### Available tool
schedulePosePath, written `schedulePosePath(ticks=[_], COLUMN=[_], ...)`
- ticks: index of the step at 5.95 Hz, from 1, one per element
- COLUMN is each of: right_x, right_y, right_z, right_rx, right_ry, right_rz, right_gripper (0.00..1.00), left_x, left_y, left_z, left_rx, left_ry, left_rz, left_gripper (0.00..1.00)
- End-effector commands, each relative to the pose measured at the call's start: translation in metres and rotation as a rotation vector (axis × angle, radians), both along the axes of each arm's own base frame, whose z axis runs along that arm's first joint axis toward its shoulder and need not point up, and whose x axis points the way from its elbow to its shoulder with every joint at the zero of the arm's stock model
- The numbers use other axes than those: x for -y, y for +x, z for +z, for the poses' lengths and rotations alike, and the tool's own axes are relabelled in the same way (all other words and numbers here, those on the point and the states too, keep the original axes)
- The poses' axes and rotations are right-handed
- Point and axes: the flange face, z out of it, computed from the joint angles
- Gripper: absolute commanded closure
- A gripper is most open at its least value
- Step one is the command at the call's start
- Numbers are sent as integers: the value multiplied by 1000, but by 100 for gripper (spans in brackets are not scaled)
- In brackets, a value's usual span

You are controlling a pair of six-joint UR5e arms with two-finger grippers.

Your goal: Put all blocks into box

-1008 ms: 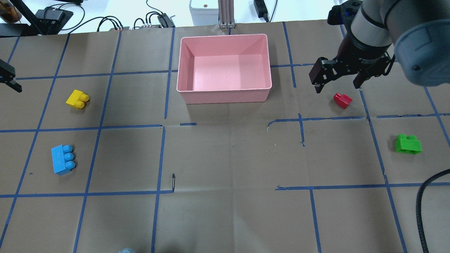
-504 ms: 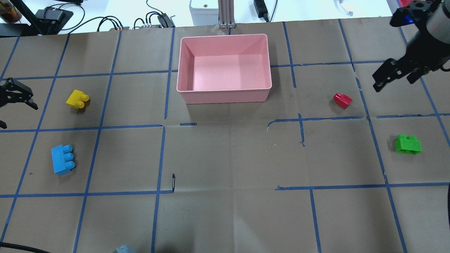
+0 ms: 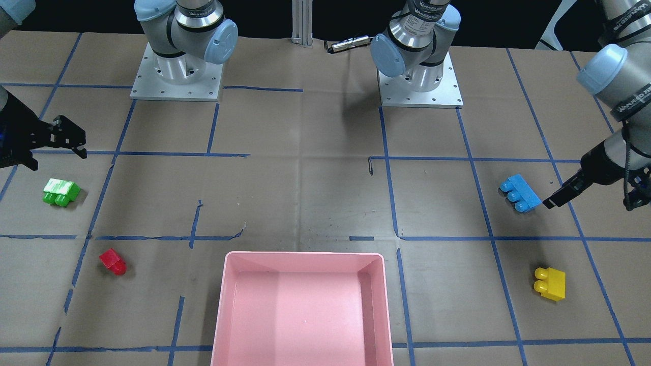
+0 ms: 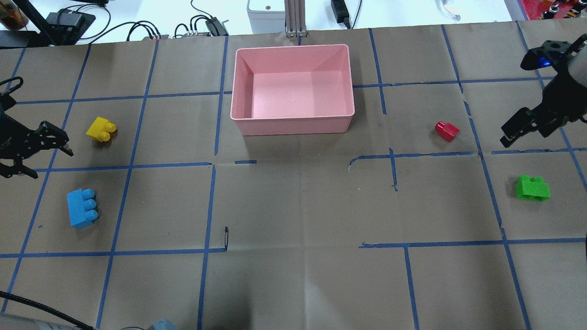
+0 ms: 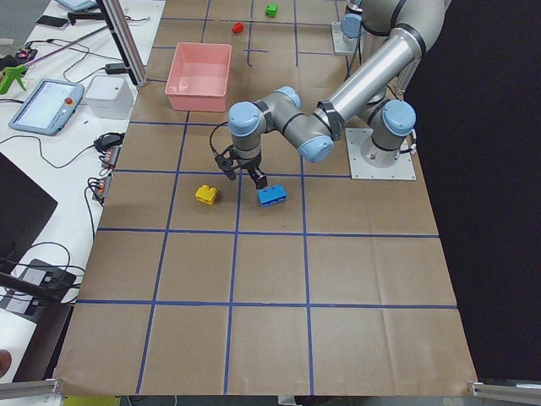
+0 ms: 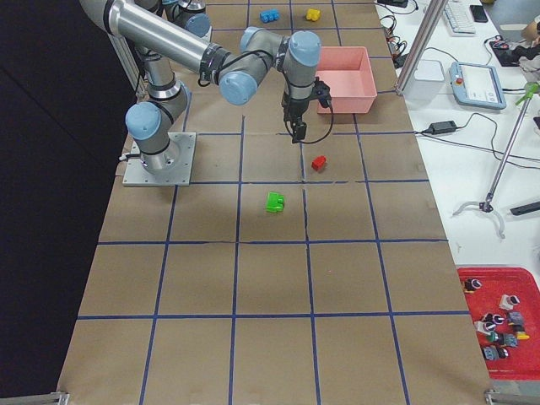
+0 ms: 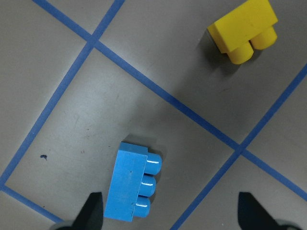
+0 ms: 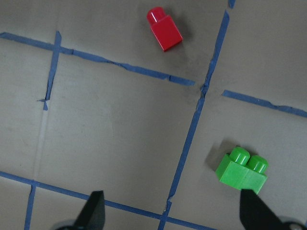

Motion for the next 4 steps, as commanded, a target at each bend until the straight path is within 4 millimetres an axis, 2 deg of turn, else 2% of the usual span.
schedulePosePath(ticks=[1,2,3,4], right_x=[-5,12,15,13], right_y=[-32,-46,-57,-62], right_z=[-25,-41,-72,-80], right_rx=[21,-38,-18,13], right_ry=[-27,-113,-107,-101], right_rz=[283,498,689,749], right_gripper=[0,0,0,0], left_x=[-12,-22,-22,-23], left_y=[-8,-13,-11,-9], left_z=[-47,-64,-83,-98], left_rx=[18,-5,-2,11], left_ry=[-24,1,1,14], left_rz=[-67,-97,-102,-118], left_gripper=[1,1,1,1])
